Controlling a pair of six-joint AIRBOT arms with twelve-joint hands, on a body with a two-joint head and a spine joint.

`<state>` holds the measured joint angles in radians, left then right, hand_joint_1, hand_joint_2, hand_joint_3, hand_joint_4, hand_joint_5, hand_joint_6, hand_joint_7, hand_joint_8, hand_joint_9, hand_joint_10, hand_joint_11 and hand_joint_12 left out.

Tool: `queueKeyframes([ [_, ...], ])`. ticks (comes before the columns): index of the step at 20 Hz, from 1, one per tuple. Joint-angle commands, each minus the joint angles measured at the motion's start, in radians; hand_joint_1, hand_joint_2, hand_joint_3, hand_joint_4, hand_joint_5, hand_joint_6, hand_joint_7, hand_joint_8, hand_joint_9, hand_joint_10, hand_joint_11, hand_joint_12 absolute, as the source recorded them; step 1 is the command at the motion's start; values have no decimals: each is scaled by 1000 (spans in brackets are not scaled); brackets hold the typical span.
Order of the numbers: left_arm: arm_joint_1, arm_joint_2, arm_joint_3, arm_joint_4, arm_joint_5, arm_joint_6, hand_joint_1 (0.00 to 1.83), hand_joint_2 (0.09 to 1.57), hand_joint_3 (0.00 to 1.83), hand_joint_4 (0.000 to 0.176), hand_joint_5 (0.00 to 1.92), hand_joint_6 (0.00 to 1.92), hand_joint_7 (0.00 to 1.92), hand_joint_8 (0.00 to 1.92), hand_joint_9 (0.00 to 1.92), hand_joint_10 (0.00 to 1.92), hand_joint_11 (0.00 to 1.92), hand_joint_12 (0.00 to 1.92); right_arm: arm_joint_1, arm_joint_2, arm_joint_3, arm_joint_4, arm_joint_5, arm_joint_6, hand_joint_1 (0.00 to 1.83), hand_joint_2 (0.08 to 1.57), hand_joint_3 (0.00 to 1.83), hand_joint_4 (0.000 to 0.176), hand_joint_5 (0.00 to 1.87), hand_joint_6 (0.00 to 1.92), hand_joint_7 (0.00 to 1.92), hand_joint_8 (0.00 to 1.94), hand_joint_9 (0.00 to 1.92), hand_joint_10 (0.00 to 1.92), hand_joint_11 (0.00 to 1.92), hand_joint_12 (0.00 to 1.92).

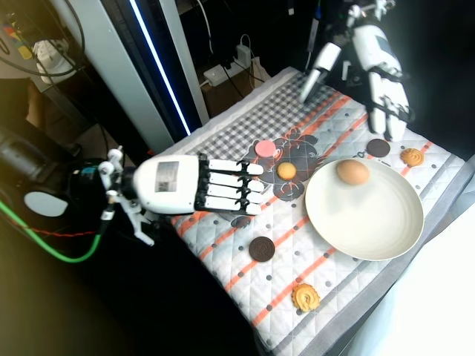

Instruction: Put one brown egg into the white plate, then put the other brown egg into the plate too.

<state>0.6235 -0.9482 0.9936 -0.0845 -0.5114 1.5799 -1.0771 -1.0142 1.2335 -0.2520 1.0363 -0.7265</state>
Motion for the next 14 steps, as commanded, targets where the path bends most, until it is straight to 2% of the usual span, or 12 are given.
queueKeyframes([
  [1,2,27,-12,-9,-176,-5,579,889,6,176,121,3,45,2,93,2,0,225,9,-8,16,34,107,3,966,917,0,0,477,4,573,7,666,15,584,359],
  [3,14,41,-29,-9,-199,-5,590,894,3,176,103,1,51,2,101,3,0,239,9,-20,28,29,103,3,969,928,0,0,532,1,633,6,730,19,616,397],
  [4,20,45,-35,-9,-209,-5,613,885,0,176,108,3,64,6,102,3,0,245,9,-24,31,27,100,3,961,935,0,0,557,1,670,2,798,18,642,493],
  [6,21,42,-37,-9,-215,-6,630,882,0,173,125,8,71,6,91,0,0,243,11,-29,32,27,99,3,947,942,0,0,635,0,783,9,913,88,605,907],
  [8,21,39,-37,-13,-214,-6,618,890,0,176,106,1,67,2,89,0,0,215,20,-32,32,22,99,3,947,959,2,0,674,7,853,9,741,689,587,1154],
  [9,22,39,-37,-17,-215,-6,630,885,0,176,124,3,74,1,86,1,0,202,24,-33,32,18,99,3,973,943,0,0,683,0,867,11,660,867,559,1206],
  [10,22,39,-36,-19,-214,-6,630,885,0,176,124,3,74,1,86,1,0,202,24,-33,32,18,99,3,973,943,0,0,683,0,867,11,660,867,559,1206],
  [12,23,40,-36,-20,-215,-8,617,892,0,176,129,1,71,1,76,1,0,192,24,-36,36,18,98,3,1004,941,0,0,715,2,921,37,641,1013,571,1337],
  [13,25,40,-36,-23,-217,-10,620,894,1,176,143,6,79,4,88,5,0,197,24,-39,38,18,97,3,1043,992,3,0,923,16,916,512,746,1210,692,1519],
  [14,27,40,-36,-26,-220,-10,620,894,1,176,143,6,79,4,88,5,0,197,24,-40,39,18,97,3,1043,992,3,0,923,16,916,512,746,1210,692,1519],
])
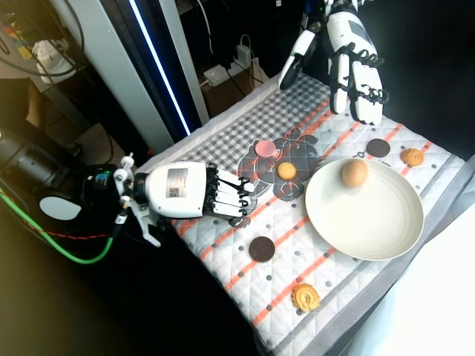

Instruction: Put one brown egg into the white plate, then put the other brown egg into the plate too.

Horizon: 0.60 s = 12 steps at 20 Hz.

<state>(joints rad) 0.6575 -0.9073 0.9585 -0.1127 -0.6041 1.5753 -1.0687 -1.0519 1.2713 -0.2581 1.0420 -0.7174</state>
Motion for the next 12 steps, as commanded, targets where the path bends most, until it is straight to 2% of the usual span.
queueKeyframes([
  [1,-4,-1,-1,-4,-133,-8,589,907,3,170,151,3,89,3,90,3,0,214,18,-4,4,24,91,-7,1231,1079,0,0,1053,725,1053,959,939,984,798,1392],
  [2,0,-1,-1,-9,-139,-12,589,907,3,170,151,3,89,3,90,3,0,214,22,-4,7,24,92,-7,1231,1079,0,0,1053,725,1053,959,939,984,798,1392],
  [3,9,0,-1,-17,-148,-20,587,906,1,170,156,4,99,6,99,6,0,219,30,-6,13,24,92,-7,1239,1071,0,4,1073,753,1081,915,1010,880,852,1295],
  [4,23,6,-1,-23,-160,-40,594,900,0,165,168,3,111,4,111,5,0,252,58,-17,37,24,92,-7,1246,1074,0,0,1067,745,1079,944,1041,807,880,1198],
  [5,33,14,-1,-26,-173,-61,599,894,0,172,150,0,94,1,101,1,0,216,94,-37,67,24,92,-7,1241,1088,0,0,1024,793,1066,977,1044,691,872,1098],
  [7,48,27,-2,-30,-189,-96,599,893,0,174,146,0,92,0,100,0,0,210,170,-85,141,24,88,-7,1241,1089,0,0,1020,798,1065,977,1044,672,871,1082],
  [8,54,31,-5,-34,-195,-97,603,897,0,176,146,0,99,1,104,1,0,184,212,-117,181,24,79,-7,1353,1082,0,0,998,929,1056,807,1006,978,862,986],
  [9,60,33,-8,-36,-198,-97,631,881,0,176,154,0,121,3,134,5,0,213,264,-151,221,21,55,-7,1253,1067,1,0,1049,791,1127,846,1047,836,894,1293],
  [11,67,37,-12,-38,-202,-97,631,883,0,176,139,1,111,3,115,3,0,167,352,-219,299,0,-8,-7,1255,1062,0,0,1044,802,1157,798,1068,846,917,1288],
  [12,69,39,-14,-38,-207,-97,619,888,0,176,113,0,98,1,95,0,0,129,383,-249,331,-19,-48,-7,1263,1049,0,0,1069,750,1194,755,1116,796,957,1257],
])
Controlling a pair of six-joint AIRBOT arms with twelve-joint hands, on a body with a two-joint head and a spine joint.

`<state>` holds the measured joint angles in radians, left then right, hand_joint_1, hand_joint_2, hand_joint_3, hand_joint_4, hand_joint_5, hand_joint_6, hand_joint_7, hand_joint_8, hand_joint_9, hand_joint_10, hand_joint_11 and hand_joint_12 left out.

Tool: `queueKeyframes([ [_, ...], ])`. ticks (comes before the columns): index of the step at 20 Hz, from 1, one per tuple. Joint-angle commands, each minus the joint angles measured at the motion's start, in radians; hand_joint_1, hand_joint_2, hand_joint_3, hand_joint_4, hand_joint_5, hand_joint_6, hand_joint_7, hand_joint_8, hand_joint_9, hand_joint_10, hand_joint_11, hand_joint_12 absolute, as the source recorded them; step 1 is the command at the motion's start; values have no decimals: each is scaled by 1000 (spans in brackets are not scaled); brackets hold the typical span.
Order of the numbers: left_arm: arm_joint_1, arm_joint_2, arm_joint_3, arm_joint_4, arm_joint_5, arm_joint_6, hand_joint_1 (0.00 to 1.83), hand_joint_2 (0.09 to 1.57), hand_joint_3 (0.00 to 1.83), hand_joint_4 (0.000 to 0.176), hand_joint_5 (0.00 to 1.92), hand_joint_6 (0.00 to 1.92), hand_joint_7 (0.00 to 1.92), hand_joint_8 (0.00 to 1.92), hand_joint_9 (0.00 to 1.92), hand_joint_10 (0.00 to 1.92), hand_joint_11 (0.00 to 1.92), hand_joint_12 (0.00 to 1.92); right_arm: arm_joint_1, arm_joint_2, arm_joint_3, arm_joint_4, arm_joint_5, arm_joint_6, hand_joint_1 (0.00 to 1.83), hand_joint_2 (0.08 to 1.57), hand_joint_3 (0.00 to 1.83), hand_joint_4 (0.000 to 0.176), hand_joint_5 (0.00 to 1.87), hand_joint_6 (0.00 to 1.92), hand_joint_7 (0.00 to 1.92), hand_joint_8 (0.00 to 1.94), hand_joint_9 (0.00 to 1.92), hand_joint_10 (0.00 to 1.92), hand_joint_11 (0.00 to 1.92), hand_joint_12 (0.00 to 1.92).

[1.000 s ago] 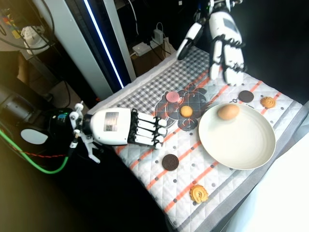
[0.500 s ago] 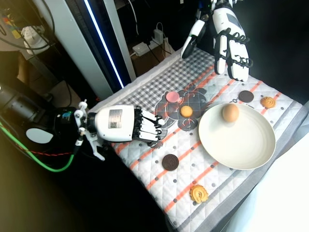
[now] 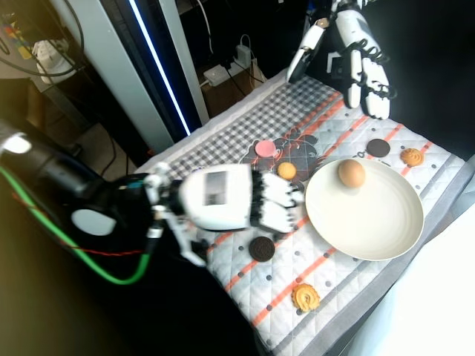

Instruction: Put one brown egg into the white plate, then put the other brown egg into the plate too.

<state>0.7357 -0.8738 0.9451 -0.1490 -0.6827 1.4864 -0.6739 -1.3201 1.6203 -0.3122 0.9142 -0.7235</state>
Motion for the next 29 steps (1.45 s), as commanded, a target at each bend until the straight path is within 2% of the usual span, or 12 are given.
queueKeyframes([
  [1,-8,8,-4,-1,-135,-8,605,888,0,164,36,0,82,2,88,3,0,127,19,-14,18,11,34,0,1269,1044,0,0,1141,575,1159,863,1133,774,917,1352],
  [3,-8,8,-7,2,-139,-8,642,868,1,99,34,0,106,2,134,7,1,215,50,-66,67,-7,-22,0,1020,996,0,0,900,287,882,643,865,677,595,1385],
  [5,-6,8,-7,3,-142,-8,645,861,0,82,24,0,115,2,145,5,0,247,66,-95,91,-17,-56,0,937,952,1,0,827,75,835,444,784,698,562,1383],
  [6,-5,8,-7,2,-145,-8,595,875,3,0,88,13,131,3,135,0,0,211,68,-103,99,-17,-62,0,614,850,0,38,295,2,475,46,465,251,267,1110],
  [9,7,10,-9,-17,-172,-8,592,875,0,0,231,15,169,3,143,2,0,232,74,-104,86,-15,-55,0,479,790,0,133,5,0,196,5,192,10,5,592],
  [12,37,31,-25,-57,-234,-8,605,880,1,0,233,1,161,0,126,0,0,182,74,-77,34,31,19,0,448,809,0,174,0,0,40,2,20,0,0,529],
  [14,55,47,-33,-71,-293,-35,617,878,0,4,194,0,153,0,115,0,0,152,59,-19,-12,72,104,0,447,823,0,176,0,0,37,0,0,0,0,59],
  [18,108,74,-22,-79,-448,-210,553,901,3,44,133,0,117,0,88,0,0,105,-42,94,-110,176,294,0,434,821,0,176,0,0,77,11,22,7,0,0],
  [22,205,85,13,-78,-654,-512,653,862,0,12,150,3,146,2,159,9,0,692,-139,200,-221,246,456,0,482,852,3,171,0,0,154,11,122,19,44,19],
  [25,263,70,42,-79,-796,-694,640,834,0,25,115,10,113,2,60,18,0,147,-212,258,-293,291,542,0,549,869,5,175,0,0,106,0,91,0,0,0],
  [26,274,61,49,-80,-850,-742,688,820,0,54,81,3,62,2,11,3,0,29,-246,271,-316,316,598,0,509,855,0,158,3,1,151,16,140,18,52,23],
  [29,303,52,60,-90,-963,-828,638,833,0,6,49,4,101,2,97,5,3,360,-285,301,-369,342,722,0,394,1004,12,80,1,0,190,2,195,6,158,73],
])
